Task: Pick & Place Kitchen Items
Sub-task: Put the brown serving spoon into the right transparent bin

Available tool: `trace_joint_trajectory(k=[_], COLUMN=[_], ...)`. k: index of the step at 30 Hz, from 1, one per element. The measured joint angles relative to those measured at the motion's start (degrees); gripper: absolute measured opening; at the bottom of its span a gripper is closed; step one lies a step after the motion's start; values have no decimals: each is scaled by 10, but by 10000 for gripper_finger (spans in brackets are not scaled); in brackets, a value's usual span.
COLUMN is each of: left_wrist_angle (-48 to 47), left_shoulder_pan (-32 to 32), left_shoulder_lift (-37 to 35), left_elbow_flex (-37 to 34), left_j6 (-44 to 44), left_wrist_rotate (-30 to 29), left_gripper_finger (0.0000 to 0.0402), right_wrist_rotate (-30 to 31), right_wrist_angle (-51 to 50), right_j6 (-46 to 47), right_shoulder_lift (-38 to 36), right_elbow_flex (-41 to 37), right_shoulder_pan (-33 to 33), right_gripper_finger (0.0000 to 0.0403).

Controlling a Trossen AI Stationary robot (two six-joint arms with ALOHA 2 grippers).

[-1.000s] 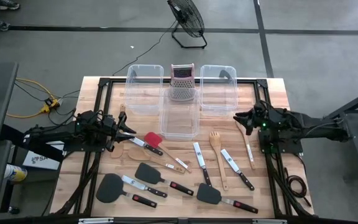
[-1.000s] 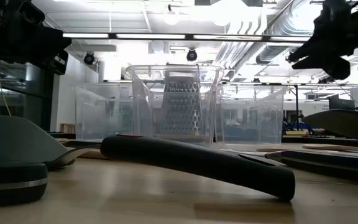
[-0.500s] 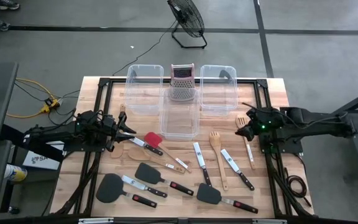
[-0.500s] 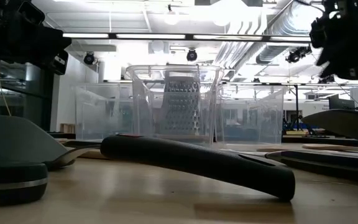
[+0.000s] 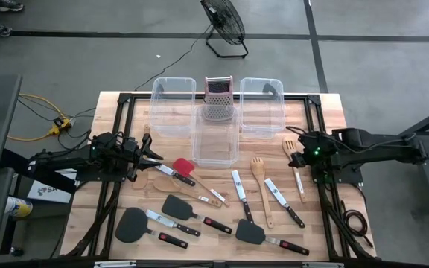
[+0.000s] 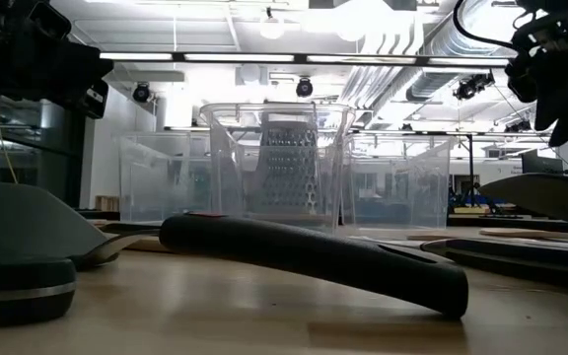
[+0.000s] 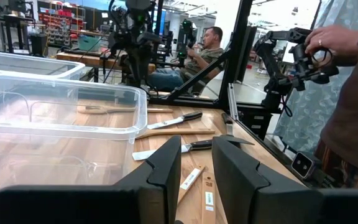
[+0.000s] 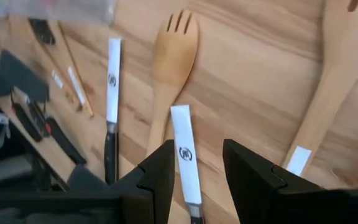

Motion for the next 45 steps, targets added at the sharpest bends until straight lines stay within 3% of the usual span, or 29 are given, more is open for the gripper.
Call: trace_joint_trajectory(k=[13, 24, 29, 35, 45], left_wrist_angle=[0, 0, 0, 0, 0], left_shoulder_pan=[0, 0, 0, 0, 0], left_shoulder_lift=[0, 0, 0, 0, 0], left_elbow_flex=[0, 0, 0, 0, 0], left_j6=[0, 0, 0, 0, 0], left_wrist_rotate=[0, 0, 0, 0, 0], left_gripper_finger=[90, 90, 90, 90, 90], right_wrist_rotate=[20, 19, 16, -26, -21], right_wrist_angle=[-23, -23, 22, 24, -82], right_j6=[10, 10, 0, -2, 31], right_shoulder_lift=[42, 62, 82, 116, 221], right_elbow_flex=[3, 3, 2, 5, 98], right_shoulder_pan=[0, 0, 0, 0, 0], right_gripper_finger=[127, 91, 84, 84, 83])
